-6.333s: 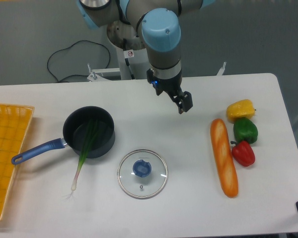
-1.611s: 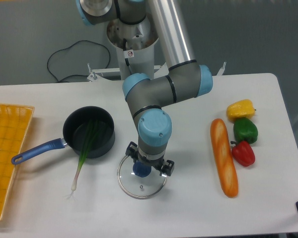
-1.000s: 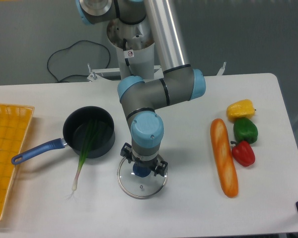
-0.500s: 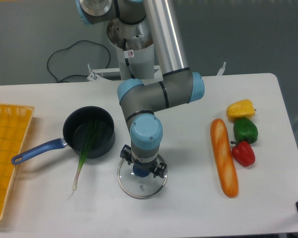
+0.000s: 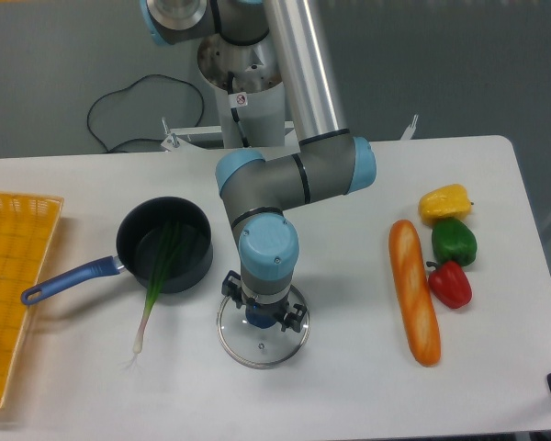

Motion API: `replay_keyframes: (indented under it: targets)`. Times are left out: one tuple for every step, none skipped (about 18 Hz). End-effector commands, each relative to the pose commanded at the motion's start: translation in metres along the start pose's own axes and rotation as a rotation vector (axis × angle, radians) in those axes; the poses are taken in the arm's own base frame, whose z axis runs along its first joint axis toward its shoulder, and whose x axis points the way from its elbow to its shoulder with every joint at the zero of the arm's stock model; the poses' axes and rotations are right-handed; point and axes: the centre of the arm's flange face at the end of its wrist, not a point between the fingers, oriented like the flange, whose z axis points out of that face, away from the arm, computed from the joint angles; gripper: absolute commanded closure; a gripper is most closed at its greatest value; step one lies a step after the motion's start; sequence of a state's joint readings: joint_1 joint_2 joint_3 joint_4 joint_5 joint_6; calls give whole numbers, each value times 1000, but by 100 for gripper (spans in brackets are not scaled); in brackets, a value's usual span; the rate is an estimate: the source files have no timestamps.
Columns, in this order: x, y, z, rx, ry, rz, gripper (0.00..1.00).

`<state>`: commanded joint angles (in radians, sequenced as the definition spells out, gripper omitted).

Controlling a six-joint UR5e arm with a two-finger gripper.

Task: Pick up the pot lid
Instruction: 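Close the gripper fingers around the blue knob of the glass lid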

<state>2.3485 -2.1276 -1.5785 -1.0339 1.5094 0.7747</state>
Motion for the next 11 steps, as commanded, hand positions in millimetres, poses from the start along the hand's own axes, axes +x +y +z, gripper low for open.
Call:
replay_keyframes:
  targets:
    - [0,0,-1,1,-1,3,19]
    - [0,0,0,0,0,3,23]
    - [0,0,-1,1,-1,3,27]
    - [0,0,0,0,0,3,30]
    - [1,0,-1,1,-1,3,33]
    - [0,0,-2,2,-2,3,37]
    - [0,0,-2,2,-2,3,41]
    - [1,0,-2,2,-2,3,45]
    - [0,0,-4,4,-4,3,51]
    - [0,0,-4,4,-4,5,56]
    - [1,1,-4,3,-5,5,59]
